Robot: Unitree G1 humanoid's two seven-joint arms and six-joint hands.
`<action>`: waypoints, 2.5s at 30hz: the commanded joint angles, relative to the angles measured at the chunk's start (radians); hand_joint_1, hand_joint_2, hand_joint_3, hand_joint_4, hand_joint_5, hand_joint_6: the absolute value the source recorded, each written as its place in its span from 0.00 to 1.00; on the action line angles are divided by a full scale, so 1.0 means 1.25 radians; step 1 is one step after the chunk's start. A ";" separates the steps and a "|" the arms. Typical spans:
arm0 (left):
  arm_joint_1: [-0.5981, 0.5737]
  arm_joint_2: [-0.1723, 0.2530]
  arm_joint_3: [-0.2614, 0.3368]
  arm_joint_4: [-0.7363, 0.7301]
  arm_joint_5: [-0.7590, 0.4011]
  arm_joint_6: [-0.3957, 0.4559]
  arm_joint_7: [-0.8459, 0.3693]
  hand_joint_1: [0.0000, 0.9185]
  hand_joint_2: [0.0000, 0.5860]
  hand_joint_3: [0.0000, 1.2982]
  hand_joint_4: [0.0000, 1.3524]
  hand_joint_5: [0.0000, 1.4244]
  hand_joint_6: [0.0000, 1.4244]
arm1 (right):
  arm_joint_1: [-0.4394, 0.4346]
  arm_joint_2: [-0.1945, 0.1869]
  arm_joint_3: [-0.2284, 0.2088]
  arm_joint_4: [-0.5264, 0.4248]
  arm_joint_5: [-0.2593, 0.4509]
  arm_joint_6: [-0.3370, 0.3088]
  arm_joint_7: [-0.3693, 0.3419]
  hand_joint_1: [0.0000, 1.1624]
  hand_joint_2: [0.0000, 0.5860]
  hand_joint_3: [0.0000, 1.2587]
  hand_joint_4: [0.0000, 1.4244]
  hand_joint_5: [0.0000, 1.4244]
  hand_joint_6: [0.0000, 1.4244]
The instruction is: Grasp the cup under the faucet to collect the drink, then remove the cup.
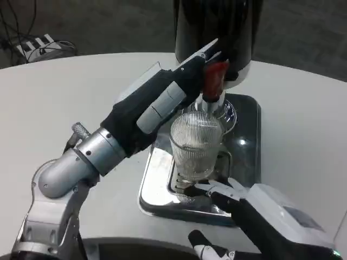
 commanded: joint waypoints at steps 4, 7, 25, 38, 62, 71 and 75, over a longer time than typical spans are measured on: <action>0.008 0.023 -0.022 0.004 0.055 -0.042 -0.008 0.00 0.13 0.07 0.05 0.11 0.06 | 0.012 0.005 0.004 -0.008 -0.002 -0.002 -0.008 0.48 0.85 0.16 0.07 0.00 0.00; 0.010 0.028 -0.026 0.007 0.060 -0.052 -0.011 0.00 0.12 0.07 0.05 0.11 0.06 | 0.010 0.004 0.004 -0.009 -0.003 -0.002 -0.007 0.48 0.85 0.16 0.07 0.00 0.00; -0.003 0.072 -0.047 0.031 0.144 -0.139 0.012 0.00 0.12 0.09 0.05 0.11 0.06 | 0.003 0.003 -0.004 -0.003 0.004 0.000 -0.007 0.48 0.85 0.16 0.07 0.00 0.00; -0.009 0.097 -0.069 0.065 0.224 -0.231 0.071 0.00 0.12 0.11 0.06 0.12 0.06 | -0.009 0.004 -0.006 0.005 0.006 0.003 -0.006 0.48 0.85 0.16 0.07 0.00 0.00; -0.009 0.111 -0.116 0.088 0.285 -0.298 0.127 0.00 0.12 0.10 0.05 0.11 0.06 | -0.018 0.003 -0.010 0.011 0.011 0.004 -0.005 0.48 0.84 0.16 0.07 0.00 0.00; -0.005 0.133 -0.133 0.080 0.346 -0.326 0.170 0.00 0.12 0.10 0.05 0.11 0.06 | -0.014 0.005 -0.007 0.010 0.009 0.004 -0.007 0.48 0.84 0.15 0.07 0.00 0.00; 0.000 0.140 -0.134 0.076 0.354 -0.333 0.181 0.00 0.12 0.10 0.05 0.11 0.06 | -0.015 0.006 -0.005 0.012 0.008 0.004 -0.008 0.48 0.84 0.15 0.07 0.00 0.00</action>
